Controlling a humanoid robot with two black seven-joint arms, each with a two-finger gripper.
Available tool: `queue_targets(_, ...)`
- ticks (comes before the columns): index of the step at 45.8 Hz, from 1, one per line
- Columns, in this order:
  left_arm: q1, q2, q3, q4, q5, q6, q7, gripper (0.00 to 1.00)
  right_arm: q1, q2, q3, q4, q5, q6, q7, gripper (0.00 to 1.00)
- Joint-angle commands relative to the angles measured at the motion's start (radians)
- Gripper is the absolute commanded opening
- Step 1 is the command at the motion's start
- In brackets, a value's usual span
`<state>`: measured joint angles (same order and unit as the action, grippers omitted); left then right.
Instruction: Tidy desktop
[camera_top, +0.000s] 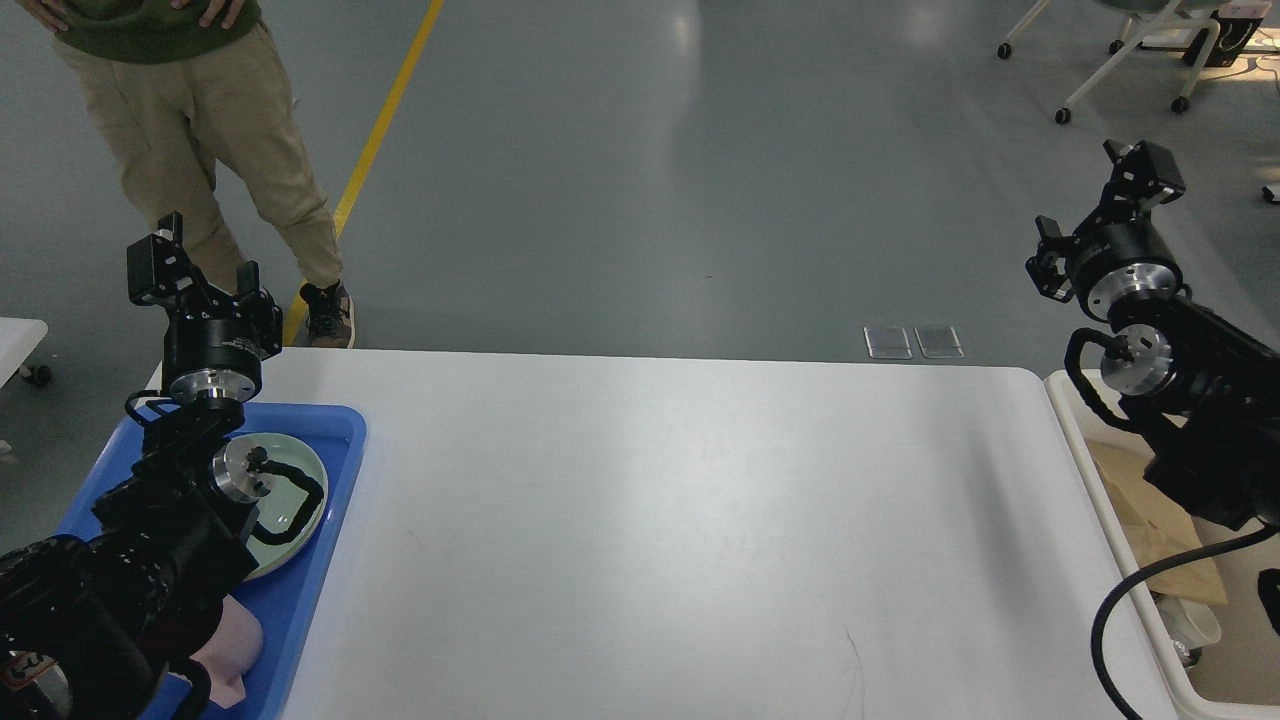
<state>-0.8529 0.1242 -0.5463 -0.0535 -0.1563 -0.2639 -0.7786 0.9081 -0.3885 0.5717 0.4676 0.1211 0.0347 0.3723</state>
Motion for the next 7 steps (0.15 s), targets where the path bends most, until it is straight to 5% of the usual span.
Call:
queue_targets(1, 0.000, 0.000, 0.000, 0.000, 0.000, 0.000, -0.001, 0.96, -0.060, 0.022, 0.076, 0.048, 0.000, 0.004, 0.065, 1.00)
queue_targets(7, 0.000, 0.000, -0.001, 0.000, 0.000, 0.000, 0.001, 0.96, -0.086, 0.033, 0.088, 0.049, -0.001, 0.002, 0.071, 1.00)
